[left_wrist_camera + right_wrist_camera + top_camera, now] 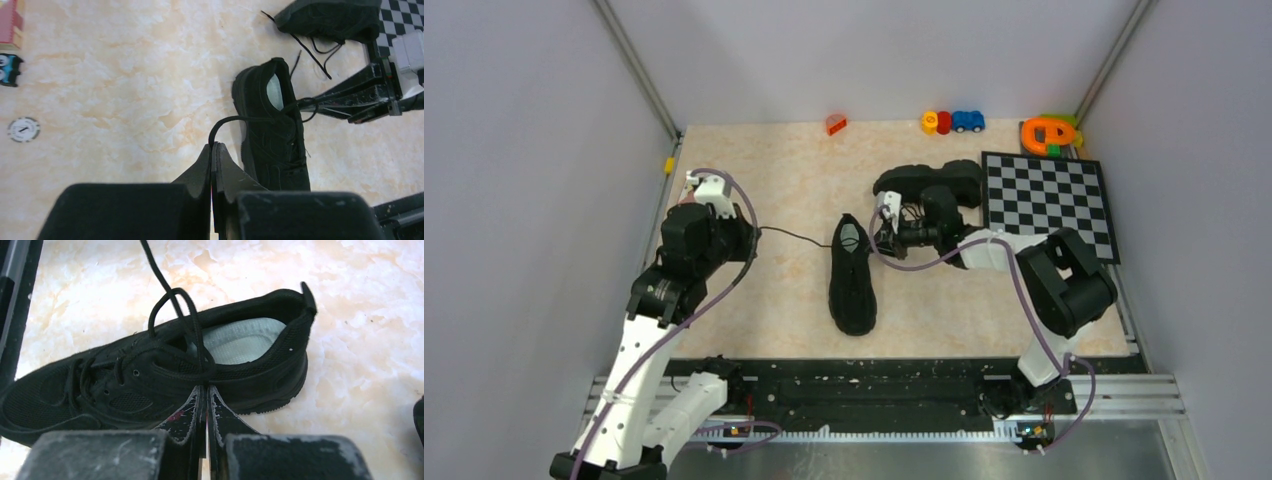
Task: Tie the shoes
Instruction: Tie the shoelace on the shoe.
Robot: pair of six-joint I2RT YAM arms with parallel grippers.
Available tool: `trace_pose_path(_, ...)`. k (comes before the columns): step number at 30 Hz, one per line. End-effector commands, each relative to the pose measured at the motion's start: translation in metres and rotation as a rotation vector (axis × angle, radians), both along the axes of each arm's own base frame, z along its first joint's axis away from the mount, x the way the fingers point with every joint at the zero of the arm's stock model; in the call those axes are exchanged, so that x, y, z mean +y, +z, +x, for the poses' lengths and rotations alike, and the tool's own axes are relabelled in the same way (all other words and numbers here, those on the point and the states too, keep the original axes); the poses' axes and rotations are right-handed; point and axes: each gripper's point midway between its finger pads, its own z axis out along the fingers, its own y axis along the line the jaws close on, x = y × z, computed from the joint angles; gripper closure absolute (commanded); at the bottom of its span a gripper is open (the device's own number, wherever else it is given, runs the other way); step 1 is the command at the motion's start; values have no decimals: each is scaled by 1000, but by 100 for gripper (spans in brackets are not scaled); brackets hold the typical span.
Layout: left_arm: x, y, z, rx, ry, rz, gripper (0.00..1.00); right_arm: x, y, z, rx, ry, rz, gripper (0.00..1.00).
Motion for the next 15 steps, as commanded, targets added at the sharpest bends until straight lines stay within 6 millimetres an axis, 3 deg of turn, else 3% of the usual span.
trace_pose_path(1, 28, 35, 3, -67, 130, 64, 100, -7, 41, 14, -12, -121, 82, 100)
trace_pose_path(6, 57, 27, 9, -32, 327, 68, 100, -30, 33, 9, 65, -276, 32, 100)
trace_pose_path(11, 84, 1, 12, 31, 526, 68, 100, -50, 20, 2, 141, -407, -9, 100)
trace_pose_path(15, 115, -23, 4, 72, 728, 87, 100, -70, 1, 2, 241, -537, -106, 100)
